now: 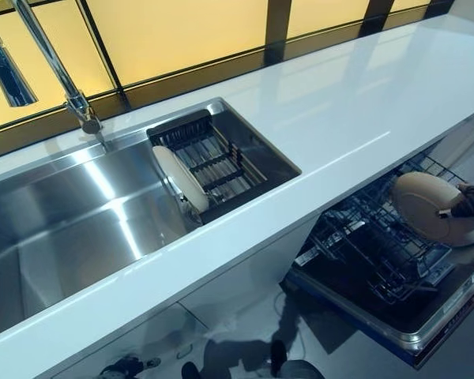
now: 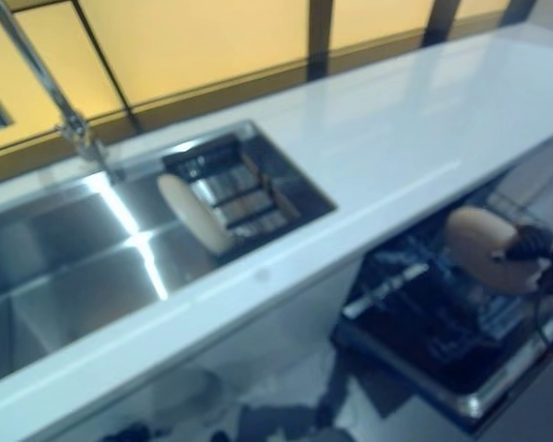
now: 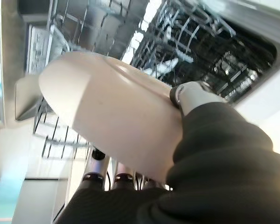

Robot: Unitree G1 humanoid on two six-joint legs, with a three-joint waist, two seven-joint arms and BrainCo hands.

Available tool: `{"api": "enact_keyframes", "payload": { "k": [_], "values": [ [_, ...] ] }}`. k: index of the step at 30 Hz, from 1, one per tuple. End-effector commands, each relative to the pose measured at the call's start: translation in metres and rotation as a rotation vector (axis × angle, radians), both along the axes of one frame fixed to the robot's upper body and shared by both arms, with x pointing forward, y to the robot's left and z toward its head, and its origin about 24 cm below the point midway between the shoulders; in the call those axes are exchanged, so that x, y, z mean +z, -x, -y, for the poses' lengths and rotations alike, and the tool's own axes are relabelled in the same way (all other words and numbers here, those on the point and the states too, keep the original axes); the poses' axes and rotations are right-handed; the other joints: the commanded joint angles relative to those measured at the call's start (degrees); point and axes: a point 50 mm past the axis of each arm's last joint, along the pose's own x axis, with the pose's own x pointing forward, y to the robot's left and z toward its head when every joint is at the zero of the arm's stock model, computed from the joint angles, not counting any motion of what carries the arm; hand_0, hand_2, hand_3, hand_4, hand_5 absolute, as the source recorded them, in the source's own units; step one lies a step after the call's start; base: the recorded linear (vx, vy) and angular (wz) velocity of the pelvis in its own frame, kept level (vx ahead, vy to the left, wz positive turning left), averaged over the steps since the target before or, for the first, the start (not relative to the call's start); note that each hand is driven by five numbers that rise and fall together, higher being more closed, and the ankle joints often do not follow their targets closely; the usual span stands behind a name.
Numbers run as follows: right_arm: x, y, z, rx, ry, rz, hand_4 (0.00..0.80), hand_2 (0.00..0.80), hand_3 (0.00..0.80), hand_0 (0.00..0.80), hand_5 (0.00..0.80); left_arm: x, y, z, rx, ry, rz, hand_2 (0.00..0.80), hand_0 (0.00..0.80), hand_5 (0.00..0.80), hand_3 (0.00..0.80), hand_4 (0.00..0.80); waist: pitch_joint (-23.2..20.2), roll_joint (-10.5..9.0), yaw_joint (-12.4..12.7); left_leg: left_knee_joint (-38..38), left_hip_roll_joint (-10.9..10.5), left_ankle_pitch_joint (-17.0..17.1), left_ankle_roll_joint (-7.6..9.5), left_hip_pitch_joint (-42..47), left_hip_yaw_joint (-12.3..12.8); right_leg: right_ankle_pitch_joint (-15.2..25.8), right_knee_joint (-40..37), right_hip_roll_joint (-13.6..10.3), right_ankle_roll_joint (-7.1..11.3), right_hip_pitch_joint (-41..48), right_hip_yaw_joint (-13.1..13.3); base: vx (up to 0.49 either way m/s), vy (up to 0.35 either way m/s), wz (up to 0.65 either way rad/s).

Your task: Take plates into dishwasher

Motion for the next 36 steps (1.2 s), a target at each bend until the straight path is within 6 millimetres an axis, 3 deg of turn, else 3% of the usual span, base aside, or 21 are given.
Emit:
{"api": "enact_keyframes", "payload": {
  "k": [1,17,36],
  "values": [
    [0.018,-0.022,-0.011,0.017,0.0,0.094,0.8,0.8,0.8,0.8,0.8,0.013,-0.019,-0.02,-0.055,-0.079,0.034,0.0,0.0,0.0,0.0,0.0,0.5,-3.83,2.0,-0.1,-0.7,-2.0,-0.32,2.6,-1.6,-1.3,0.7,-1.5,2.94,1.3,0.8,-0.005,0.005,0.14],
    [-0.041,-0.026,-0.01,-0.075,-0.023,-0.044,0.8,0.8,0.8,0.8,0.8,0.016,-0.035,-0.013,-0.077,-0.05,0.074,0.0,0.0,0.0,0.0,0.0,2.4,-1.06,4.5,-0.1,-1.3,-1.9,-0.36,1.6,-3.2,-1.4,0.9,-2.7,2.89,0.9,-0.7,-0.017,0.001,0.07],
    [-0.095,-0.006,-0.004,-0.193,-0.041,-0.188,0.8,0.8,0.8,0.8,0.8,0.017,-0.046,-0.007,-0.114,-0.021,0.099,0.0,0.0,0.0,0.0,0.0,3.4,1.93,5.9,-0.1,-2.3,-1.5,-0.31,1.2,-4.8,-1.4,0.7,-3.9,2.95,1.4,-1.7,-0.003,0.003,0.03]
  ]
}}
